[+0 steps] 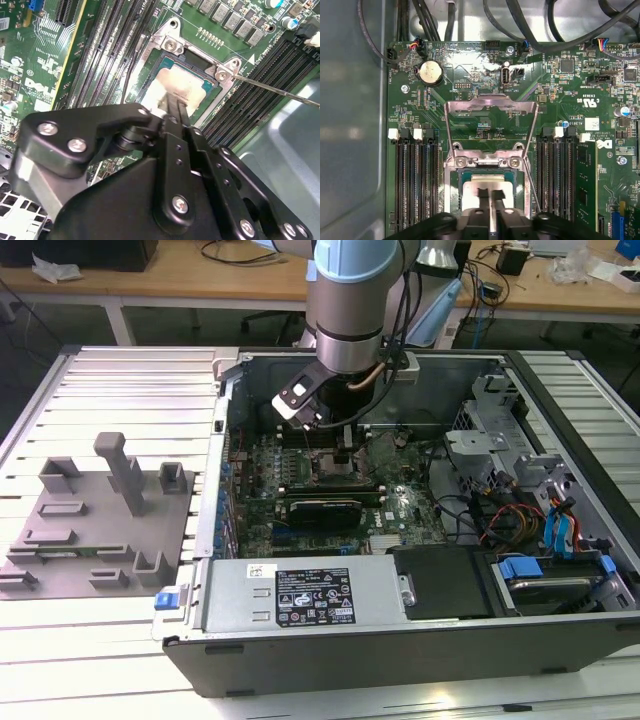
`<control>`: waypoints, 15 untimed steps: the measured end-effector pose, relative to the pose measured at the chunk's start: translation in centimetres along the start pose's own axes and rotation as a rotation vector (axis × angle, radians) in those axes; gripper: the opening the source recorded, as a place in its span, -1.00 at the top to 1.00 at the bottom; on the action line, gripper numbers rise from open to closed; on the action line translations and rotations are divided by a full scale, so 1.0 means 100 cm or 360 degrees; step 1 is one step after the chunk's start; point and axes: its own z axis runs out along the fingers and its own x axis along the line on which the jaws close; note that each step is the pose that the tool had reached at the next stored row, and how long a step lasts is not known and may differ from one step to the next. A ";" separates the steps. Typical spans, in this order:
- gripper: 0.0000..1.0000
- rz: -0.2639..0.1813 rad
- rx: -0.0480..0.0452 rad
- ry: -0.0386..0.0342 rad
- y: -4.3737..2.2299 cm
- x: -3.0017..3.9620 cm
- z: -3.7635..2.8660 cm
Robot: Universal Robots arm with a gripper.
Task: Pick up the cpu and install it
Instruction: 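Place the cpu into insertion slot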
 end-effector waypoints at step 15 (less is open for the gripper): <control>0.79 0.0000 0.0000 0.0006 -0.0014 -0.0001 0.0082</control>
